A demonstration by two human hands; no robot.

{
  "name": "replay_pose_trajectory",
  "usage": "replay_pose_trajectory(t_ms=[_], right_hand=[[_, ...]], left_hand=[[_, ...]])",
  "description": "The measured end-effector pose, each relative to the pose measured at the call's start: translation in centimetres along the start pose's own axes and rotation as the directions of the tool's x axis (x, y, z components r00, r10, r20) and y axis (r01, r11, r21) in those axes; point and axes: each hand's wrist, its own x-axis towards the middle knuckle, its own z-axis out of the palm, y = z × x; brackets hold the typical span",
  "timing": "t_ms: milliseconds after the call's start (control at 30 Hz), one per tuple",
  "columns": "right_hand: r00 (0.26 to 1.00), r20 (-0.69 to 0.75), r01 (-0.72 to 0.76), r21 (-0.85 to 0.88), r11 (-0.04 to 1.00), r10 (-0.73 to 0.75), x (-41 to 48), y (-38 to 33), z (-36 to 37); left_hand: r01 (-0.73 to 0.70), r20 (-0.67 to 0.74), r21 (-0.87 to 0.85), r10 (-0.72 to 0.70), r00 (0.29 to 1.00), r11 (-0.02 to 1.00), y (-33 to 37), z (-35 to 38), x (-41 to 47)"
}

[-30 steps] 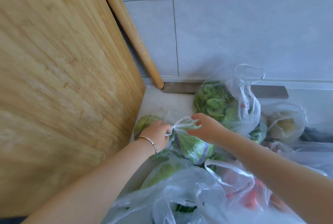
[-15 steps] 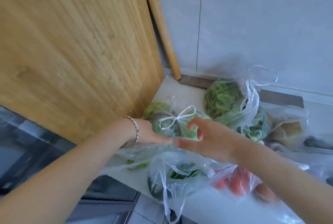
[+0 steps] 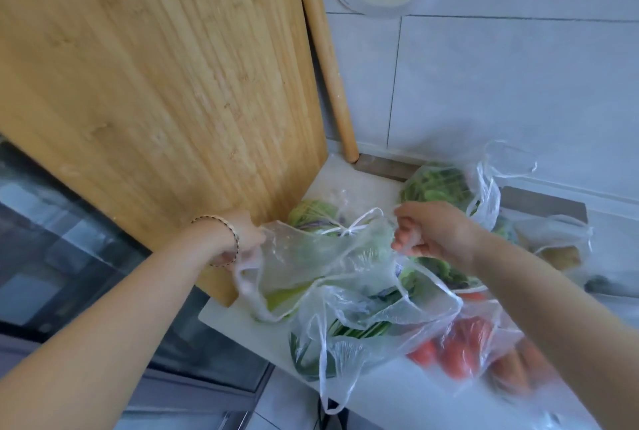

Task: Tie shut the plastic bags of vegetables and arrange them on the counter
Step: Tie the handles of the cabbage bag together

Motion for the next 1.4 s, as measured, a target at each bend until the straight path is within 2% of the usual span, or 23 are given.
replay_pose_trajectory(t_ms=[33,100,133,267,300,367,500,567,633,700,767,800,833,867,900,933,1000,1067,1100,1167,1267,1333,1400], right_hand=[[1.0,0.01,0.02,0.138,0.99,-0.021,0.1,-0.2,-0.2],[0.998,-0.027,0.068,0.261,0.963,-0.063,0.2,-0.2,-0.6],[0.995,-0.056,0.098,0.285,0.953,-0.085,0.1,-0.2,-0.6],[0.986,-0.065,0.165,0.397,0.903,-0.151,0.1,0.5,-0.9],[0.987,-0.049,0.161,0.42,0.893,-0.154,0.2,0.6,-1.0],[0.987,-0.049,0.161,0.42,0.893,-0.155,0.4,0.5,-0.9],[0.975,-0.114,0.219,0.325,0.92,-0.192,0.4,0.1,-0.4],[0.968,-0.12,0.248,0.284,0.926,-0.222,0.3,0.0,-0.1],[0.963,-0.109,0.266,0.259,0.929,-0.245,0.1,-0.1,0.1],[0.96,-0.089,0.28,0.251,0.927,-0.266,0.1,-0.3,0.3],[0.955,-0.065,0.296,0.244,0.924,-0.289,0.0,-0.4,0.5],[0.953,-0.056,0.303,0.245,0.921,-0.298,0.0,-0.3,0.6],[0.952,-0.045,0.305,0.253,0.918,-0.303,0.0,-0.2,0.8],[0.954,-0.027,0.296,0.268,0.917,-0.3,0.0,-0.1,0.9],[0.958,-0.003,0.274,0.291,0.917,-0.285,0.0,0.0,1.0],[0.965,0.037,0.234,0.319,0.918,-0.259,0.0,0.2,1.0],[0.971,0.152,0.125,0.344,0.931,-0.187,0.0,0.3,1.2],[0.958,0.251,0.067,0.284,0.957,-0.142,0.2,0.3,1.5],[0.948,0.288,0.064,0.241,0.968,-0.134,0.3,0.1,1.7],[0.939,0.322,0.074,0.149,0.986,-0.12,0.7,-0.3,2.4],[0.943,0.317,0.092,0.028,0.995,-0.097,1.7,-0.9,4.3],[0.96,0.267,0.083,0.001,0.997,-0.08,2.7,-1.2,5.8],[0.98,0.196,0.037,0.022,0.999,-0.041,3.6,-1.6,6.9]], left_hand=[[0.007,0.04,-0.244,0.003,0.999,0.97,0.3,0.3,0.0],[0.119,0.179,-0.671,0.004,0.984,0.732,0.9,0.5,-0.4],[0.17,0.243,-0.753,0.03,0.969,0.635,1.0,0.7,-0.5],[0.322,0.438,-0.805,0.133,0.889,0.498,1.0,0.4,-0.1],[0.355,0.484,-0.781,0.139,0.864,0.513,1.1,0.3,0.1],[0.349,0.541,-0.673,0.111,0.834,0.652,1.4,0.4,0.3],[0.136,0.532,-0.39,0.102,0.841,0.911,2.2,0.7,-1.0],[0.027,0.498,-0.307,0.137,0.856,0.951,2.2,0.5,-1.3],[0.029,0.479,-0.404,0.185,0.858,0.914,2.2,0.2,-0.9],[0.114,0.442,-0.69,0.291,0.848,0.715,2.5,-0.5,-0.3],[0.209,0.299,-0.943,0.388,0.872,0.259,3.2,-1.6,0.4],[0.201,0.193,-0.979,0.386,0.902,0.02,3.7,-2.2,0.7],[0.141,0.083,-0.981,0.366,0.927,-0.135,3.9,-2.6,0.8],[0.06,-0.016,-0.978,0.363,0.932,-0.198,4.1,-2.9,0.8],[-0.019,-0.095,-0.982,0.402,0.911,-0.189,4.2,-2.9,0.7],[-0.091,-0.138,-0.988,0.468,0.873,-0.122,4.0,-2.7,0.5],[-0.24,-0.092,-0.959,0.629,0.772,0.154,3.4,-2.1,0.3],[-0.491,-0.009,-0.728,0.71,0.704,0.478,2.9,-1.2,0.6],[-0.572,0.003,-0.607,0.721,0.692,0.551,2.8,-0.8,0.9],[-0.629,-0.08,-0.571,0.727,0.682,0.528,2.8,-0.4,1.5],[-0.615,-0.215,-0.7,0.715,0.666,0.363,2.8,0.1,2.2],[-0.682,-0.283,-0.663,0.741,0.609,0.308,2.8,0.7,2.8],[-0.673,-0.306,-0.688,0.732,0.609,0.272,3.0,1.5,3.4]])
